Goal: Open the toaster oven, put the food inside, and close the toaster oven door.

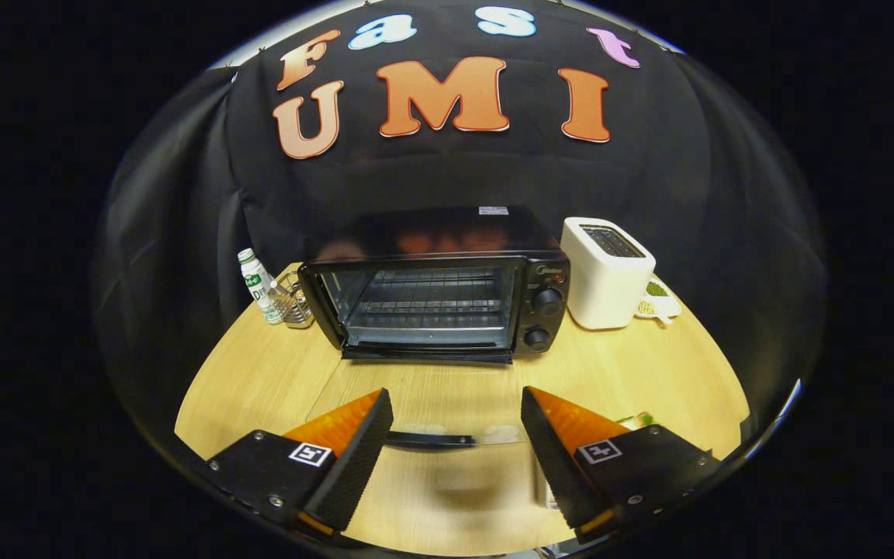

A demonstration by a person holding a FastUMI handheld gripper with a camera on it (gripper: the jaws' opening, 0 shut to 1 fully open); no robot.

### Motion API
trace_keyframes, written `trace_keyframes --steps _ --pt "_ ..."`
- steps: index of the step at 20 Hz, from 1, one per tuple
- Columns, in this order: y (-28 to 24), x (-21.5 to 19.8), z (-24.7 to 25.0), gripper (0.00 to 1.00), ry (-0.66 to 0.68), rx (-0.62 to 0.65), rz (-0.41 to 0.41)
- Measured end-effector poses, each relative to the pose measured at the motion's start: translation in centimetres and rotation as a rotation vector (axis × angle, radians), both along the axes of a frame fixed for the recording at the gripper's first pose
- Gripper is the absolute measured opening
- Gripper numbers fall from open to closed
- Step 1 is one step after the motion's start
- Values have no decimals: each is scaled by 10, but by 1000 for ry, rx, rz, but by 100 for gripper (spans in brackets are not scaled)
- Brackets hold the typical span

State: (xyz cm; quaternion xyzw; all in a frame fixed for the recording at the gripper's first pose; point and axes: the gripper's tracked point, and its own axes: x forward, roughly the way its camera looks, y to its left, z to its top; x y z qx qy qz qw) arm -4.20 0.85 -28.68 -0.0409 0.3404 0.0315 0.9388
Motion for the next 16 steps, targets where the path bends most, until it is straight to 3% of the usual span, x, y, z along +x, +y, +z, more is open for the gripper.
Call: trace_keyframes --steps 5,10,16 --pt "-77 -18 8 99 158 1 57" --pt "-144 -44 -37 99 437 118 50" --pt "-144 -64 -93 99 697 323 62"
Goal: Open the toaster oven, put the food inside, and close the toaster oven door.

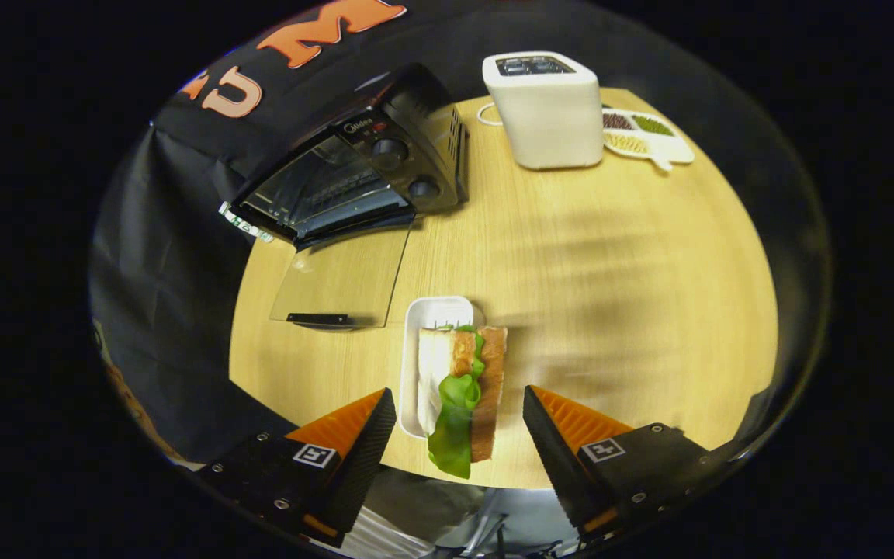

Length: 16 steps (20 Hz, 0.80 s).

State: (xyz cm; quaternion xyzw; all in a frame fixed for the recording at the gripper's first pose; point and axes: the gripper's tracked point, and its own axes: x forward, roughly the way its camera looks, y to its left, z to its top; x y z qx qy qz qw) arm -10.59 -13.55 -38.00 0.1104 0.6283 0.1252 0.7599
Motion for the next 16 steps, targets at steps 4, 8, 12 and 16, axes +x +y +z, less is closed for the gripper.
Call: trace_keyframes --steps 4,8,12,16 --pt "3 -8 -18 67 74 4 46" --pt "10 -9 -11 37 95 9 58" --pt "14 -5 15 33 56 10 45" --pt "16 13 58 33 -43 33 -17"
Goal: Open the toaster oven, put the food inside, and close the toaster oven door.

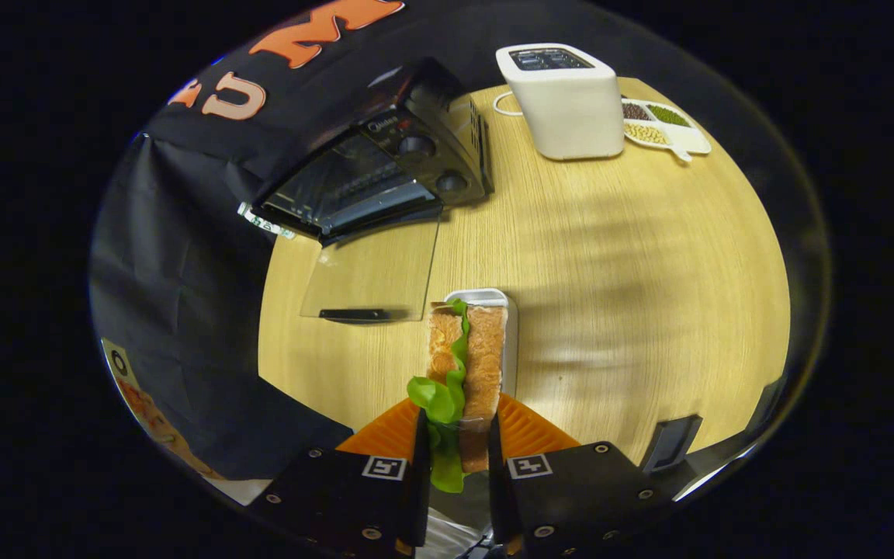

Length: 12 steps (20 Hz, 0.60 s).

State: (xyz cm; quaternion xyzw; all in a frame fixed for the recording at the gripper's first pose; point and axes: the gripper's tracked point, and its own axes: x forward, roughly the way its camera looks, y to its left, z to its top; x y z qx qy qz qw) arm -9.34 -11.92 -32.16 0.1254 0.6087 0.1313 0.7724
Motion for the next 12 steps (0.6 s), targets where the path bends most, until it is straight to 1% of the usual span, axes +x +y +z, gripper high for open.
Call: trace_keyframes --steps 6,9,12 --pt "36 32 60 33 -176 124 -164" --pt "67 49 80 33 -268 216 -244" --pt "102 61 90 33 -324 321 -332"
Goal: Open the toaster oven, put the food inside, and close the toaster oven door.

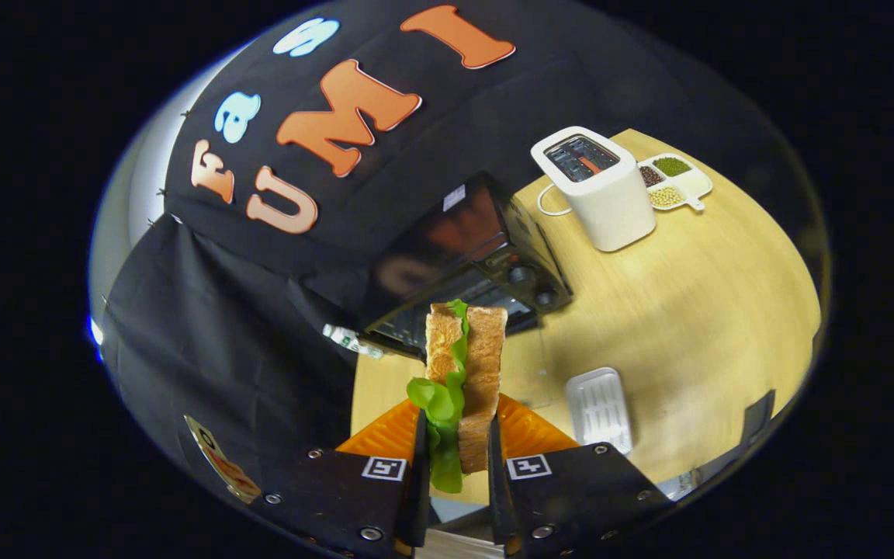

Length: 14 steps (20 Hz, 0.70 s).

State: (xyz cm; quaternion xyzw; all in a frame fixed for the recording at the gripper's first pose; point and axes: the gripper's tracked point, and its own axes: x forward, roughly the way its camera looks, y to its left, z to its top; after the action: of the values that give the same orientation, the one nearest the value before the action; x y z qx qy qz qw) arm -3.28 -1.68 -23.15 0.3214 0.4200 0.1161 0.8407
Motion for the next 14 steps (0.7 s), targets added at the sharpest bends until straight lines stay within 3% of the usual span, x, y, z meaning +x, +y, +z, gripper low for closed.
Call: trace_keyframes --steps 6,14 --pt "60 10 -22 32 3 187 -154" --pt "87 41 -95 32 55 208 -335"
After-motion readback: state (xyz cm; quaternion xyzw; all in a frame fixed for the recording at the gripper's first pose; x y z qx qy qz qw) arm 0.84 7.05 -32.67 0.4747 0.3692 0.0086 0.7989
